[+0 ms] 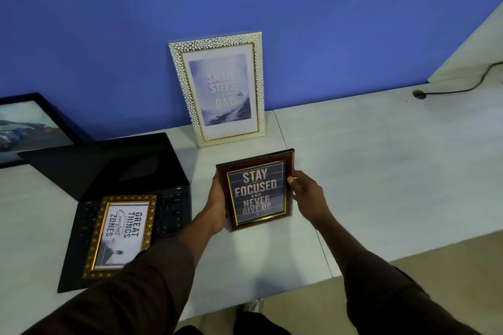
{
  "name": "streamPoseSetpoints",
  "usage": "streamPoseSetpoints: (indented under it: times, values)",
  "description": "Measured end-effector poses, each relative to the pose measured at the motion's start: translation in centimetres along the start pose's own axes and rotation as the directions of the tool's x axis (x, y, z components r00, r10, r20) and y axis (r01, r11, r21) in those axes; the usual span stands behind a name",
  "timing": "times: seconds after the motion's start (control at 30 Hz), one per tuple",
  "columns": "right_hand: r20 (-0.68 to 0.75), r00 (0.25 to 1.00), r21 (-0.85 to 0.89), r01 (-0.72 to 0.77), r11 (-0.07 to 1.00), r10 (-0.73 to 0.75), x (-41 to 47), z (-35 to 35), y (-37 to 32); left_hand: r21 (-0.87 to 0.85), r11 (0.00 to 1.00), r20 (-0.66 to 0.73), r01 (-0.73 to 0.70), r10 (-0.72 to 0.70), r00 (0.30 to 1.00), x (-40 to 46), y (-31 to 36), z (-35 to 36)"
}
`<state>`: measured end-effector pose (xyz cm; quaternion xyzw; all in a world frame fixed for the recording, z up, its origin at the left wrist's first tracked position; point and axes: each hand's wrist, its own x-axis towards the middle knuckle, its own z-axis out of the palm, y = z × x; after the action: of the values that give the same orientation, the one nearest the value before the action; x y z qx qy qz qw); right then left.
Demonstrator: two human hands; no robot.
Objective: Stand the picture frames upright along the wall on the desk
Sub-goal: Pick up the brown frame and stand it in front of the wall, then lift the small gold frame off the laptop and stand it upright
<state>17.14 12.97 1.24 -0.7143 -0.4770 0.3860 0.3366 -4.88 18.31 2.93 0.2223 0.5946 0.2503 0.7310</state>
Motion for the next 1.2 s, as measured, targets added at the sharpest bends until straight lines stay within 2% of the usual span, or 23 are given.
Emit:
streamPoseSetpoints:
  times: [0.17,0.67,0.77,0.93,1.1,1.2]
  values:
    - [-0.01,1.0,-0.008,-0.02,1.0,0.02,-0.4,-0.1,0.7,0.03,0.999,0.044,0.015,-0.016,0.999,1.1,-0.1,-0.7]
    - [-0.013,0.998,-0.011,-0.059,0.998,0.059,-1.6,-0.1,-0.3,0.064,0.997,0.063,-0.035,0.031,0.998,1.5,-0.2,-1.2]
    - [-0.044,0.998,-0.079,-0.056,0.995,0.053,-2.2,0.1,-0.6,0.038,0.998,0.058,-0.041,0.039,0.998,1.3,-0.2,-1.3]
    - [-0.14,0.971,-0.033,-0.198,0.98,0.192,-4.6,1.4,-0.5,0.011,0.995,-0.042,-0.103,0.103,0.994,-0.5,-0.5,-2.9]
    - [-0.168,0.909,0.099,-0.37,0.924,0.382,-8.2,3.9,-0.5,0.014,0.989,-0.031,-0.146,0.146,0.989,-3.3,-1.7,-7.0]
    - [-0.172,0.9,0.115,-0.385,0.916,0.4,-10.7,6.1,-1.1,0.029,0.987,-0.026,-0.155,0.156,0.987,-5.6,-2.6,-10.4]
